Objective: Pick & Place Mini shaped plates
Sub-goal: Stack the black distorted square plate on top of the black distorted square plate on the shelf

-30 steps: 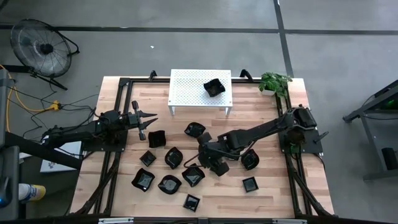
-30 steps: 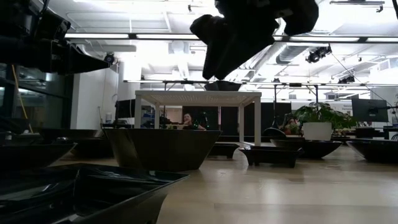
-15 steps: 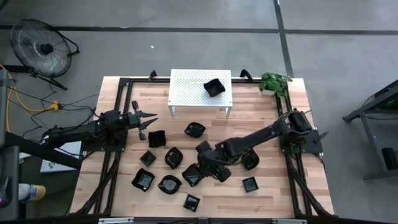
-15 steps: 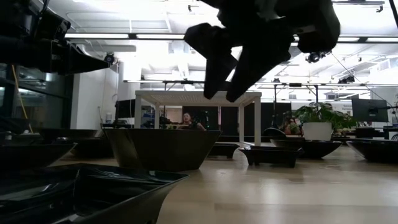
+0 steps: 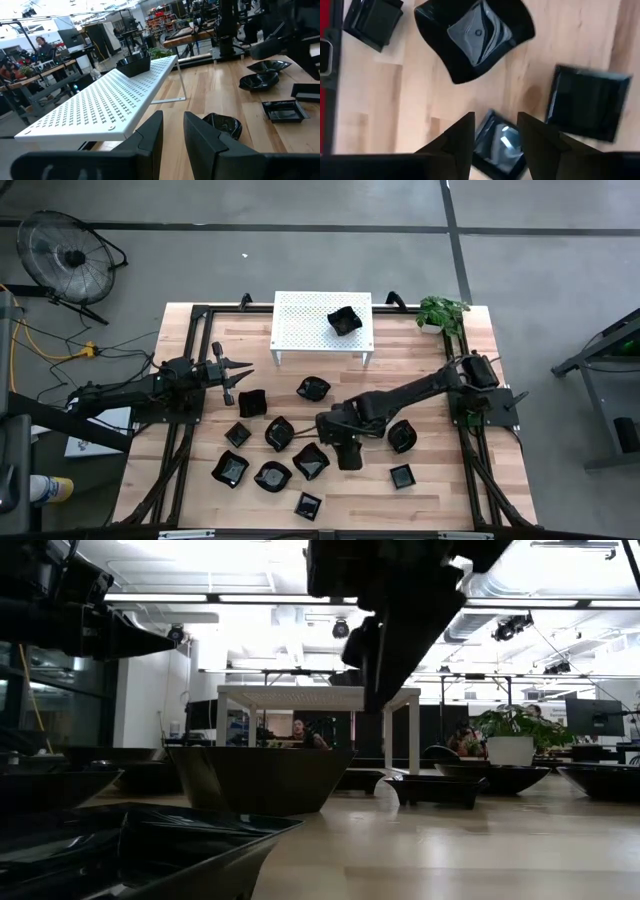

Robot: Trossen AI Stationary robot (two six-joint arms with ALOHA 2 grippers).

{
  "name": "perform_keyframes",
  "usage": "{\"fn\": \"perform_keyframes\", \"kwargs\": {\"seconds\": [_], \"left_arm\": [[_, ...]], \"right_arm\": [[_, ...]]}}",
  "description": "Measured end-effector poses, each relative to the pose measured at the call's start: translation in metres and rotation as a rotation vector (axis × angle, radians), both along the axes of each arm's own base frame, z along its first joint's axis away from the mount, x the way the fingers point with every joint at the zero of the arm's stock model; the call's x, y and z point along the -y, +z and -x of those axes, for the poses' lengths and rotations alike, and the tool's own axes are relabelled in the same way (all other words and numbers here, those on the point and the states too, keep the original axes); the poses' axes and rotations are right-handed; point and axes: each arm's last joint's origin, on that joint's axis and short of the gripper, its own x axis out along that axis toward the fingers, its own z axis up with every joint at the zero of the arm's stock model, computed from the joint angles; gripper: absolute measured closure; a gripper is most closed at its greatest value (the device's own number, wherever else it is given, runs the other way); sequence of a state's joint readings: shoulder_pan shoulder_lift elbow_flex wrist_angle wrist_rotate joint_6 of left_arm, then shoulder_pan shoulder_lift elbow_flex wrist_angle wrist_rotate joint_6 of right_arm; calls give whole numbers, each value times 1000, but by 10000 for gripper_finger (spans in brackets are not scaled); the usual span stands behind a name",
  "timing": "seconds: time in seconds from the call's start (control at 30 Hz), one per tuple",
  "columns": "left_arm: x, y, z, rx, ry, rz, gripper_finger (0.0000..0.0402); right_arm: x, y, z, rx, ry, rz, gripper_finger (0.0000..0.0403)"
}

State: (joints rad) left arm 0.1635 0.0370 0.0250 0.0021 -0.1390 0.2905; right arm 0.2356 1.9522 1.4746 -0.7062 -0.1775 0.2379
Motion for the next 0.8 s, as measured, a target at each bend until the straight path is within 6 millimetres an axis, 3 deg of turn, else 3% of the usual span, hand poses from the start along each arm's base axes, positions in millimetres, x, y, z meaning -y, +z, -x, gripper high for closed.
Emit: {"fn": "perform_keyframes", "kwargs": {"seconds": [0.17,0.8], "left_arm": [[0,0,0,0,0,0,328],[0,0,0,2,1,0,328]], "right_arm": [[2,0,-8,16,-213,-76,263],[-5,-25,-23,-19,-488,-178,249]]}}
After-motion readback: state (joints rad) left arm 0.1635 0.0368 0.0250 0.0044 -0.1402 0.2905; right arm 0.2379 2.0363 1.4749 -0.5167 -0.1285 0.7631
